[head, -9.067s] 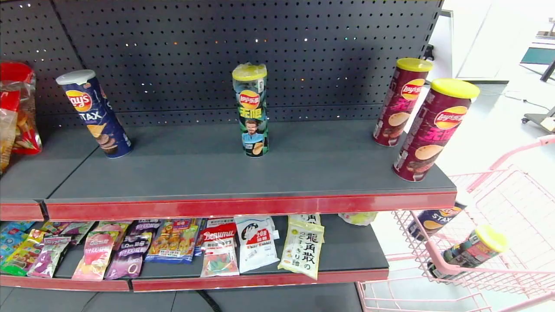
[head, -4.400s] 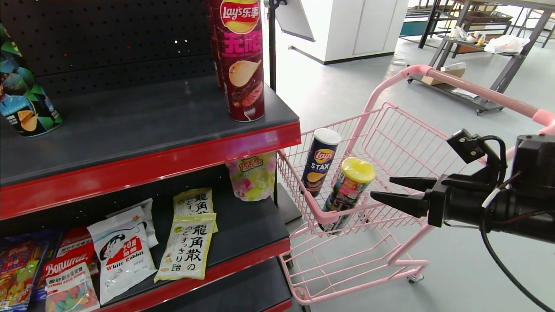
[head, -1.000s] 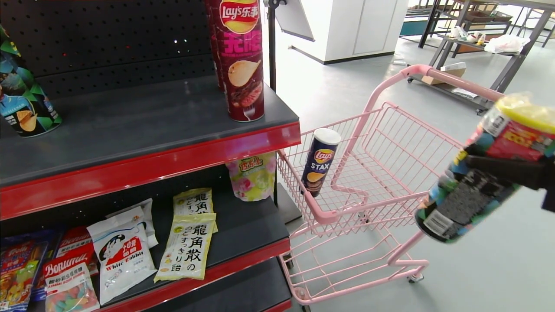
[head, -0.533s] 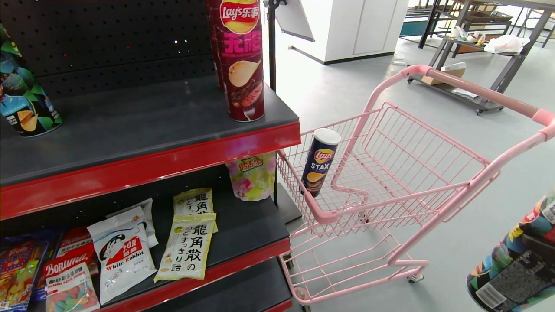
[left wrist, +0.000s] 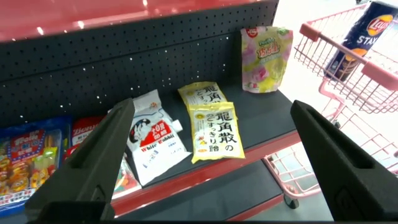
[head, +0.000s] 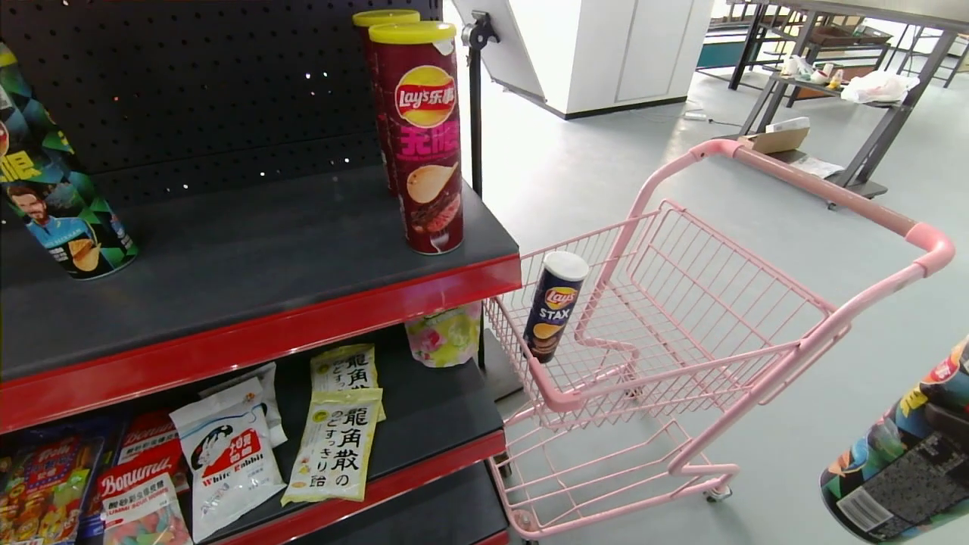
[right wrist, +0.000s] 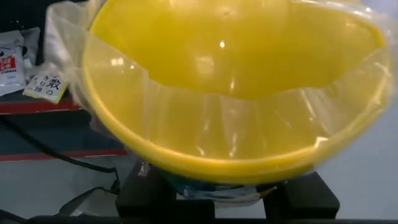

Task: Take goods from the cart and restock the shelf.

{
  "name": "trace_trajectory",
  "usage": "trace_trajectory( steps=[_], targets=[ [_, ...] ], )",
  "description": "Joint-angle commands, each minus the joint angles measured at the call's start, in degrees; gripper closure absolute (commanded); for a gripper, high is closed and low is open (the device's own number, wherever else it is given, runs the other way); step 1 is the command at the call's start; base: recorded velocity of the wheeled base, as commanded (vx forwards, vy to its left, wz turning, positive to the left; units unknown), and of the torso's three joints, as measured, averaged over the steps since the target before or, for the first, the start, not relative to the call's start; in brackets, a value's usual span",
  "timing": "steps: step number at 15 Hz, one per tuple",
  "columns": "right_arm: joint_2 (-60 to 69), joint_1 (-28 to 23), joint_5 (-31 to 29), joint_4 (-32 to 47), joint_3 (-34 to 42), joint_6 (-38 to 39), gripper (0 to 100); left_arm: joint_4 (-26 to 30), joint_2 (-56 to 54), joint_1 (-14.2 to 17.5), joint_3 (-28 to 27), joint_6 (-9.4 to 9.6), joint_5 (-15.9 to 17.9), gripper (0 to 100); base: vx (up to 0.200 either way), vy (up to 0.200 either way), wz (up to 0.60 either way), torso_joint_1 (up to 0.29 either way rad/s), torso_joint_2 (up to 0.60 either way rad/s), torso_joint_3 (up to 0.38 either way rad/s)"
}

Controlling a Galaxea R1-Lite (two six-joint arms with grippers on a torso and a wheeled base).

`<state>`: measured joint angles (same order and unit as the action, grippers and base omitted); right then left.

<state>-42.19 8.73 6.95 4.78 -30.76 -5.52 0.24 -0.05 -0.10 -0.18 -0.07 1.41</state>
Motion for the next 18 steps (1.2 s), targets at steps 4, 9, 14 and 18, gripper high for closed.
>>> trace_trajectory(
  steps=[4,9,14,18],
  targets=[
    [-0.7,0.24,0.35,-0.03,-0.09,-1.16,100,0.02,0.05,0.01,0.01,-0.01,-0.01,0,0.0,0.0,0.0,0.215,-0.55,-0.344],
    [-1.05,0.24,0.35,-0.12,-0.09,-1.51,100,0.02,0.05,0.01,0.01,-0.01,-0.01,0,0.0,0.0,0.0,0.239,-0.58,-0.345],
    [-1.49,3.05,1.66,-0.3,-0.62,-1.51,100,0.11,0.05,0.01,0.01,-0.01,-0.01,0,0.0,0.0,0.0,0.174,-0.4,-0.231],
    [-5.62,6.39,2.28,-0.56,-3.34,-2.12,100,0.02,0.05,0.01,0.01,-0.01,-0.01,0,0.0,0.0,0.0,0.139,-0.34,-0.184]
  ],
)
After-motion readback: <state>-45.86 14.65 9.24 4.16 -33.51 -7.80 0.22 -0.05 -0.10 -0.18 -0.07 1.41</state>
